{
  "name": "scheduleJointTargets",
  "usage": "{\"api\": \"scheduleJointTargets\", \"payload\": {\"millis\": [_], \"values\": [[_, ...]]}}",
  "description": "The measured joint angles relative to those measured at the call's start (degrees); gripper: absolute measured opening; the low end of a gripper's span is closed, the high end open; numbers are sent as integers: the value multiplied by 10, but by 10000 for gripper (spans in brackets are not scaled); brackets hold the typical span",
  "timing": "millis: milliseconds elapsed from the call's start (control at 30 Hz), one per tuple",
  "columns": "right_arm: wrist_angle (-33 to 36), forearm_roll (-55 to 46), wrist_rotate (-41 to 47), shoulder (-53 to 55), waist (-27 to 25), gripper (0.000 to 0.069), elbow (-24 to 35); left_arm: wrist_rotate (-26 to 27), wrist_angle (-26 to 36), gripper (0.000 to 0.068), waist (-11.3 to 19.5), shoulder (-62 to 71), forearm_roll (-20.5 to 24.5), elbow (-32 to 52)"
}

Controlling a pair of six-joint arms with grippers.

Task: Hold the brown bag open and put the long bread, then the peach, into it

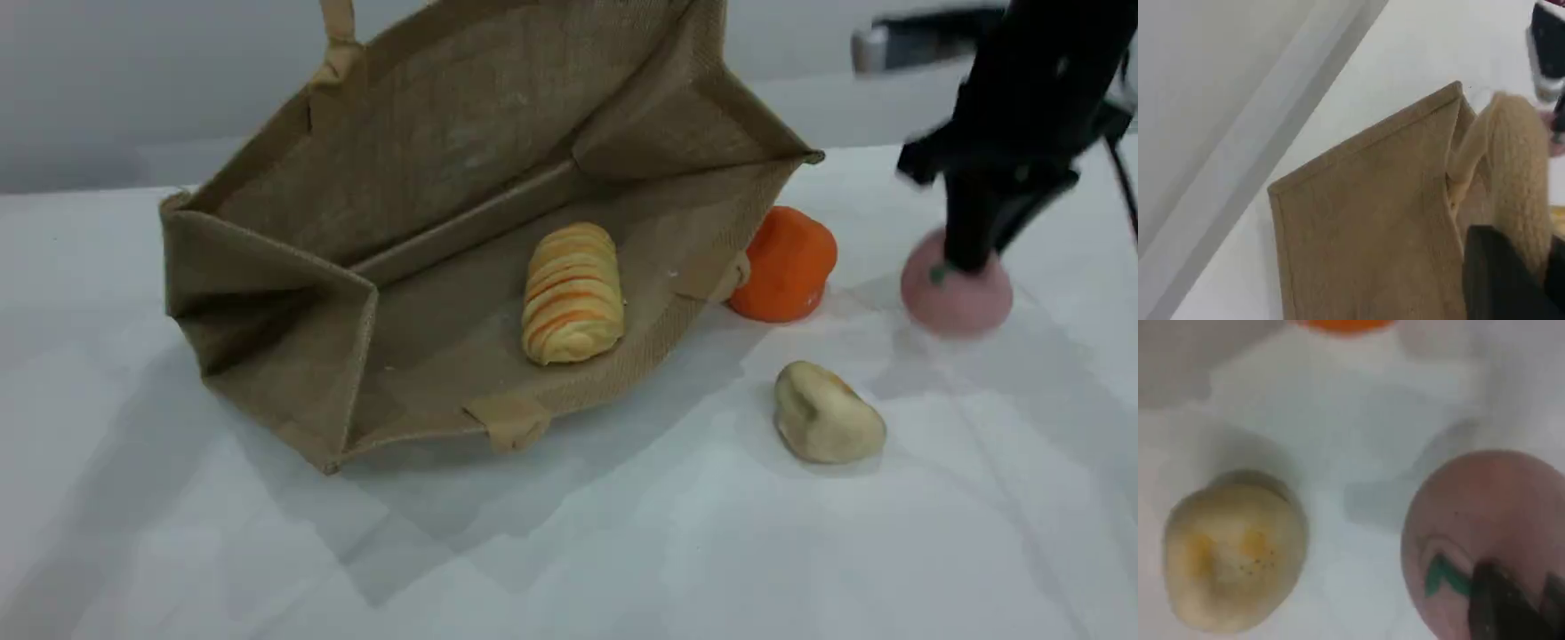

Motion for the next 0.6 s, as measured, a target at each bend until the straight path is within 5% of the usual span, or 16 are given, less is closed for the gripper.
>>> {"api": "scheduleJointTargets", "payload": {"millis": [267,600], "values": [[-26,46,-5,-121,0,16,44,0,0,96,0,0,0,0],[-177,201,-148,-298,50,16,217,0,0,96,0,0,0,0]]}}
